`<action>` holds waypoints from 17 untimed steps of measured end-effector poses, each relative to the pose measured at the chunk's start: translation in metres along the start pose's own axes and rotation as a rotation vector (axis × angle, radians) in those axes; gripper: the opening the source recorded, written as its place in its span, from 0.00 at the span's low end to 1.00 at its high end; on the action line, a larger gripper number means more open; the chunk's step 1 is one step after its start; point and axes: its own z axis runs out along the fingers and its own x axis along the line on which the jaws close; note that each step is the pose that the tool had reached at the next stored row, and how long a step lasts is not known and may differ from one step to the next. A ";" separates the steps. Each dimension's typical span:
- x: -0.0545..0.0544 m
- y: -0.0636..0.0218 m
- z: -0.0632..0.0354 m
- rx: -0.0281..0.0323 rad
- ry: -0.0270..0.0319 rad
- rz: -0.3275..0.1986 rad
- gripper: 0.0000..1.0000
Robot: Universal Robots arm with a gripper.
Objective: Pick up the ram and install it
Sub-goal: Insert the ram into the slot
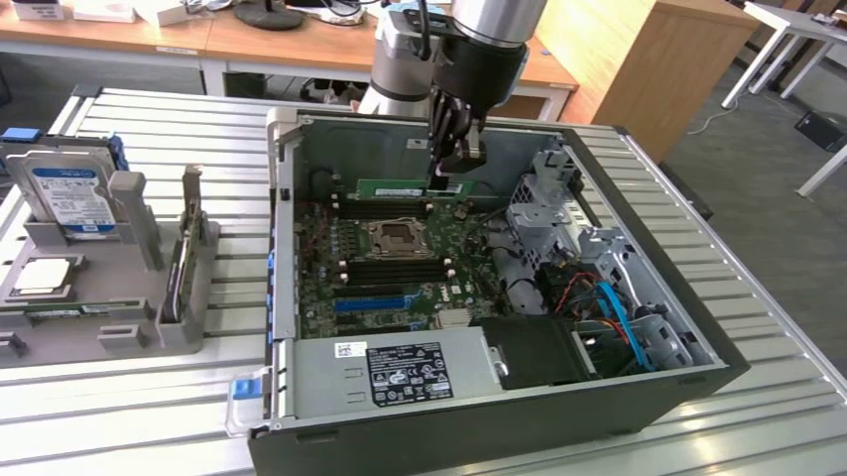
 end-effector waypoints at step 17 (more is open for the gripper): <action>0.000 -0.0005 0.0110 0.0013 -0.0001 0.000 0.12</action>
